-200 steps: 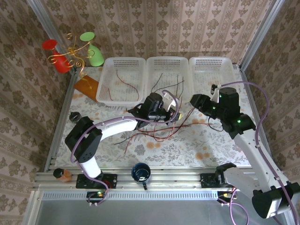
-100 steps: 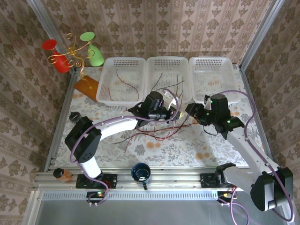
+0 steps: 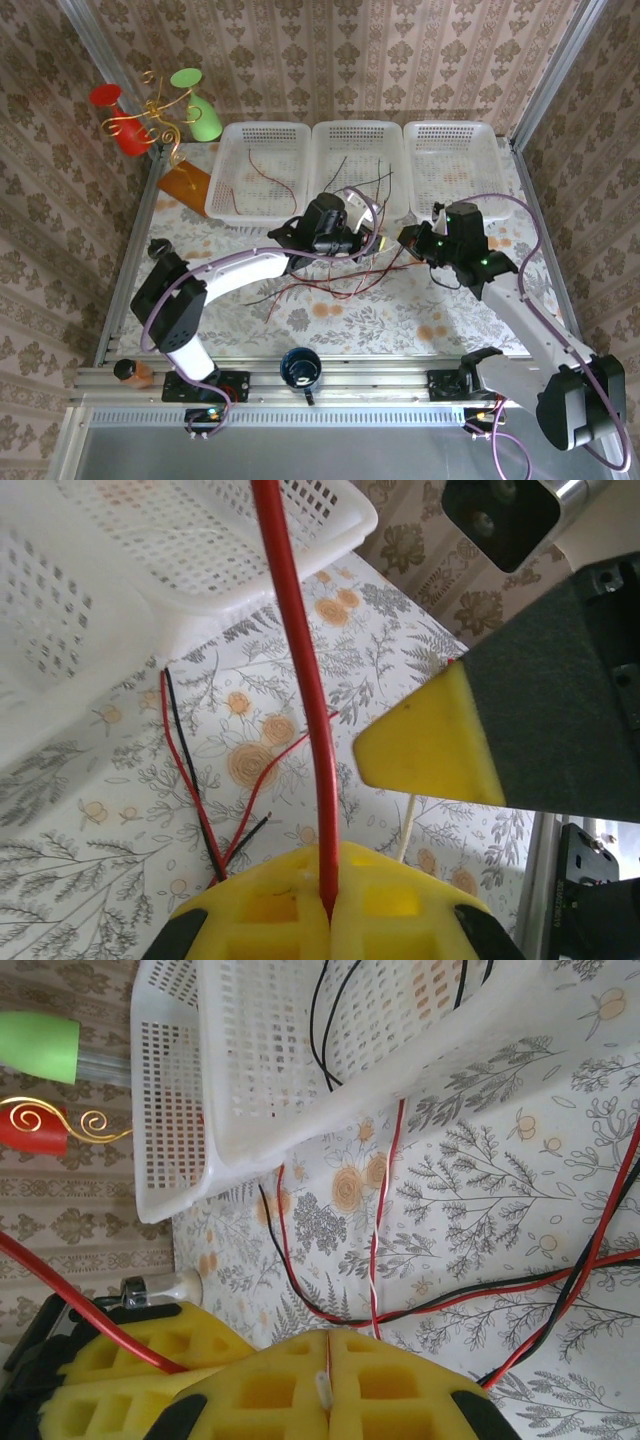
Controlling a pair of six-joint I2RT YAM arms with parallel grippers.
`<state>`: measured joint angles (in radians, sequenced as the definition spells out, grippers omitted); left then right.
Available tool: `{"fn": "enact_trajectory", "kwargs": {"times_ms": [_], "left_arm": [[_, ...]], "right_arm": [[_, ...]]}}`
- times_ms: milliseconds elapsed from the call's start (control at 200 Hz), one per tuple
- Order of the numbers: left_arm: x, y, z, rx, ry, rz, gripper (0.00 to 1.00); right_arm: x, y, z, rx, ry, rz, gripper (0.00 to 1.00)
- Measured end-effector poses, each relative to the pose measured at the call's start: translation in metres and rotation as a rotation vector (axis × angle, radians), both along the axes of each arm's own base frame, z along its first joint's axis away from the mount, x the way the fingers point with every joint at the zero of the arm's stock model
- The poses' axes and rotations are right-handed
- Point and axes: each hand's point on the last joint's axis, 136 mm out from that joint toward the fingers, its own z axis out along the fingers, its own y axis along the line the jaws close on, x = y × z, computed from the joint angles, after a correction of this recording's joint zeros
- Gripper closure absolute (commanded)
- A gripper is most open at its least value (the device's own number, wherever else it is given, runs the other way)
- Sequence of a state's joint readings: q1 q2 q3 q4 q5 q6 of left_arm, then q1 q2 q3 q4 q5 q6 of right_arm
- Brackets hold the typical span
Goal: Untangle the cables
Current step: Untie the cable.
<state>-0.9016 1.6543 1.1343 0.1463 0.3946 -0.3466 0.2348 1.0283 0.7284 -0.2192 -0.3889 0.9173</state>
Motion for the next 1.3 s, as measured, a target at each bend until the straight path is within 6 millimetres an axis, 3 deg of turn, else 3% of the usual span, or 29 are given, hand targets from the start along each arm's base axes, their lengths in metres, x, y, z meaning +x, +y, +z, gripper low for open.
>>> {"fn": "enact_trajectory", "kwargs": {"times_ms": [250,540,940,1300], "left_arm": [[0.005,0.022,0.054,-0.014,-0.165,0.065,1.0],[0.01,0.066,0.123,-0.014,-0.422,0.196,1.0],[0.013,0.117,0.165,0.042,-0.618,0.331,1.0],[0.024,0.149,0.162,0.121,-0.688,0.447,1.0]], "right_arm": [[-0.008,-0.012,0.031,-0.035,-0.089,-0.038,1.0],[-0.008,-0.022,0.078,-0.055,-0.221,-0.077,1.0],[-0.02,-0.042,0.111,-0.1,-0.353,-0.158,1.0],[-0.019,-0.059,0.115,-0.165,-0.38,-0.216,1.0]]}}
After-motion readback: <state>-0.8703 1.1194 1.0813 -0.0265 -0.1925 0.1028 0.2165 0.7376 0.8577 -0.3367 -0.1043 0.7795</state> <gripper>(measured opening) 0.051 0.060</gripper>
